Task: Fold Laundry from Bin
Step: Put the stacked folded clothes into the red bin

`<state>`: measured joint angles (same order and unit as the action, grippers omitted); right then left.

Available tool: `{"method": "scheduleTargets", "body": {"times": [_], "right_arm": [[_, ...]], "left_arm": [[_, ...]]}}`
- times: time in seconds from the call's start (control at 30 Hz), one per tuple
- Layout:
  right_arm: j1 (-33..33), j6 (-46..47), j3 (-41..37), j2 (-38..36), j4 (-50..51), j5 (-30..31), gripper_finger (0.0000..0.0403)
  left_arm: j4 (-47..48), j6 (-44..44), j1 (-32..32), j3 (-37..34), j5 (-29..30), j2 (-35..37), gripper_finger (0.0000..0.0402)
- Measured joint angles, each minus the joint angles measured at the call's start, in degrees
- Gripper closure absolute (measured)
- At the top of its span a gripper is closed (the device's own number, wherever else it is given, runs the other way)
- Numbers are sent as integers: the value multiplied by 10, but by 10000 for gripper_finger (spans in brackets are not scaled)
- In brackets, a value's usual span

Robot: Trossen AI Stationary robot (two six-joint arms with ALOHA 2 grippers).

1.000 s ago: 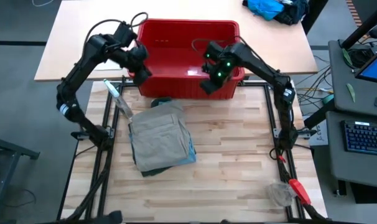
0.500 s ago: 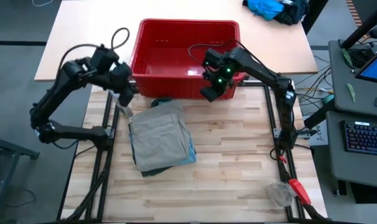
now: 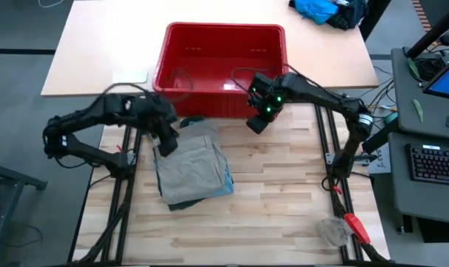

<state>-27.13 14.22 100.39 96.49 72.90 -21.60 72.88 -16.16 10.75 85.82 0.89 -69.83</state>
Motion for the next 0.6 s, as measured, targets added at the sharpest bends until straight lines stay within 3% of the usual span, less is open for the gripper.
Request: {"method": "scheduleTargets", "body": {"times": [0.27,0.5,0.6], "right_arm": [[42,81,-215,-91,-273,35,376],[75,140,-346,-98,-409,32,376],[82,177,-397,-98,-459,30,369]], "left_arm": [[-32,-58,-91,-71,33,-44,402],[-239,-76,-99,-216,36,-50,402],[-281,-97,-99,-263,36,-52,402]]}}
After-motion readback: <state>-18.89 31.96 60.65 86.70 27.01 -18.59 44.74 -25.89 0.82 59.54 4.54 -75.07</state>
